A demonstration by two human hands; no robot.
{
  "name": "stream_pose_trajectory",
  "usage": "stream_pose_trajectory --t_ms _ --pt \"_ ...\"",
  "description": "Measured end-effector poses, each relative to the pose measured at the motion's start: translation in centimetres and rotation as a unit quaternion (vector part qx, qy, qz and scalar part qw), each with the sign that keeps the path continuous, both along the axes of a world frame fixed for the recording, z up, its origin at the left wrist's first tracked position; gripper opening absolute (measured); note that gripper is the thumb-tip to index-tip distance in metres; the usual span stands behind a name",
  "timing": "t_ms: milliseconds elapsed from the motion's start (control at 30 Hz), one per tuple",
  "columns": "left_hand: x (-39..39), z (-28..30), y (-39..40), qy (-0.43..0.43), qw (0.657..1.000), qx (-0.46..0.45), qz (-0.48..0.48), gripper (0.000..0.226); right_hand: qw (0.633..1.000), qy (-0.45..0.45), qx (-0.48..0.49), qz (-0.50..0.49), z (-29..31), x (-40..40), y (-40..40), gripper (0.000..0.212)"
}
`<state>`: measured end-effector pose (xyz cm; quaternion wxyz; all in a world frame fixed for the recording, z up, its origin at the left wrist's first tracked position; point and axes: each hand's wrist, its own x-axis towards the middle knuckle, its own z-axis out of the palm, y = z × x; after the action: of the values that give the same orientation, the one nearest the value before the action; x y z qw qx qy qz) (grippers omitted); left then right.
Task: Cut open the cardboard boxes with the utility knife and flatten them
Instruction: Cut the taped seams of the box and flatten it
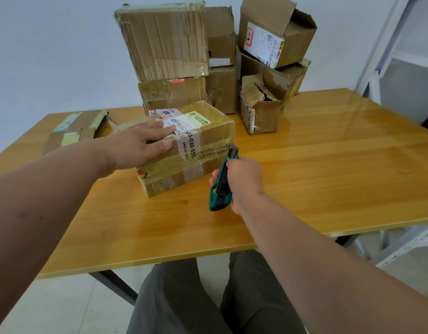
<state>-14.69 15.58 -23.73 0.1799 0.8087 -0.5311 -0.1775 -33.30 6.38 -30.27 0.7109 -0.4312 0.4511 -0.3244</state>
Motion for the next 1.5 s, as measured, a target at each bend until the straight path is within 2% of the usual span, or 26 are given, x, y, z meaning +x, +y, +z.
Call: stream_pose_trajectory --t_ms 233,767,933,1067,1200,1333,1500 --pt "-0.1 -0.3 -0.2 -0.018 1.0 -0.01 0.017 0.054 0.999 0.004 -0.014 0.045 0.0 1.6 2.5 0.022" --pt "-0.6 -0.4 -0.4 -0.032 0.999 0.007 0.03 0.054 0.996 0.07 -0.02 0.055 -0.1 2.1 2.8 0.024" --pt "-0.7 -0.4 -0.5 -0.044 0.999 0.013 0.029 0.056 0.989 0.111 -0.084 0.058 -1.0 2.9 2.3 0.01" --pt "-1.2 -0.2 -0.4 -0.053 0.998 0.017 0.029 0.054 0.978 0.149 -0.134 0.063 -1.4 3.0 1.9 0.007" --pt "-1.7 0.1 -0.5 -0.058 0.998 0.014 0.034 0.054 0.979 0.124 -0.133 0.093 -1.0 2.8 2.7 0.012" --pt "-2.1 0.0 -0.5 -0.064 0.997 0.014 0.039 0.054 0.986 0.048 -0.092 0.133 -1.2 3.4 5.4 0.01" --pt "-2.0 -0.2 -0.6 -0.051 0.997 0.013 0.047 0.053 0.986 0.025 -0.067 0.153 -0.5 2.0 5.9 0.01"
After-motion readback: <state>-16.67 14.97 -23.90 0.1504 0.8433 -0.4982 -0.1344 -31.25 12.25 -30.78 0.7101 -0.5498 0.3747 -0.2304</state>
